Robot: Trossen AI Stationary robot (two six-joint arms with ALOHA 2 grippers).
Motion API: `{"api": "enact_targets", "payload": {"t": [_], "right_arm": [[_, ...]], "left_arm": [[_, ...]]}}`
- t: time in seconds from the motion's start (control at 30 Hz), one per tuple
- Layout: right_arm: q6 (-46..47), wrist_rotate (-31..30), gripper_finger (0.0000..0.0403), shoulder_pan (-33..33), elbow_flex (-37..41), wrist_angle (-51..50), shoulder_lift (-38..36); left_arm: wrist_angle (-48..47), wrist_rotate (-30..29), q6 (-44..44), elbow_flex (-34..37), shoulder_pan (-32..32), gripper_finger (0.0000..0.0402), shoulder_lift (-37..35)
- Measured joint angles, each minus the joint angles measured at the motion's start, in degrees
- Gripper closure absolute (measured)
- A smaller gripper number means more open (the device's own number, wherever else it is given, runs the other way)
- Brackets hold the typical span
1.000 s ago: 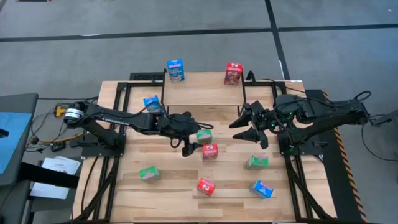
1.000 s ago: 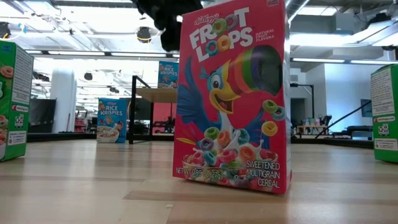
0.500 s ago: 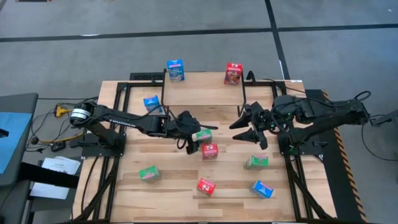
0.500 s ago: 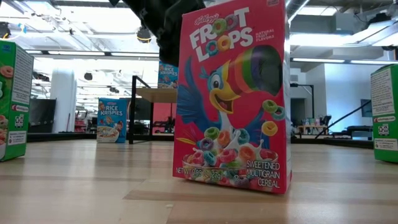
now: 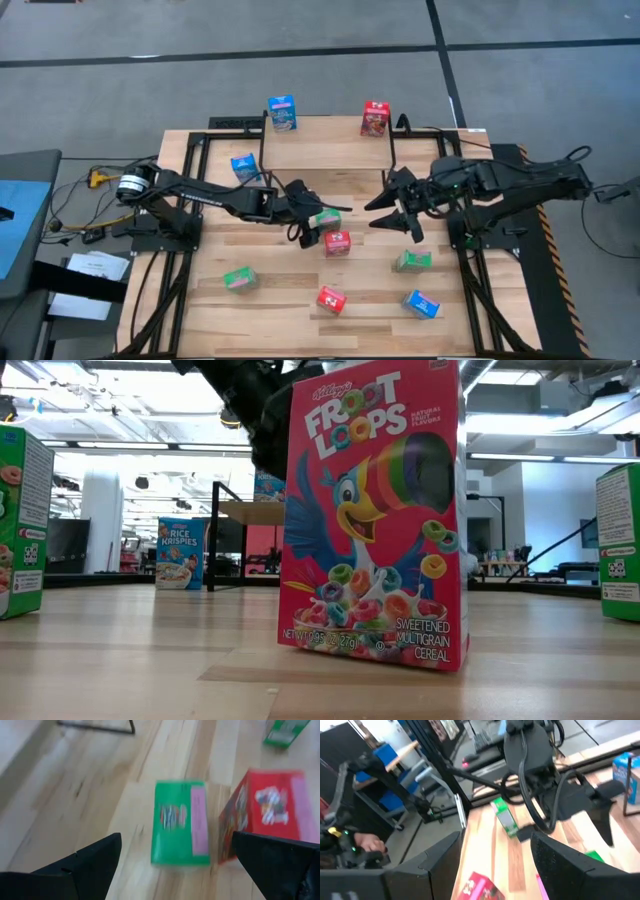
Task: Stack cereal on shelf
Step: Put the top green cereal box on the shelf
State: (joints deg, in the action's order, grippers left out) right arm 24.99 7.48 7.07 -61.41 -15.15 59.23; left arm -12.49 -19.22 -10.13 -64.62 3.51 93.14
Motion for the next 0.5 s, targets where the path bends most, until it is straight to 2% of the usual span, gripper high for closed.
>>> {"api": "enact_targets", "payload": {"t": [0.5], "right_arm": [[0.00,-0.02,0.0137,0.00,0.02,-0.16,0.12]], "left_arm": [[0.84,0.94,0.00,-0.11,-0.13,0.0033,2.67]]}}
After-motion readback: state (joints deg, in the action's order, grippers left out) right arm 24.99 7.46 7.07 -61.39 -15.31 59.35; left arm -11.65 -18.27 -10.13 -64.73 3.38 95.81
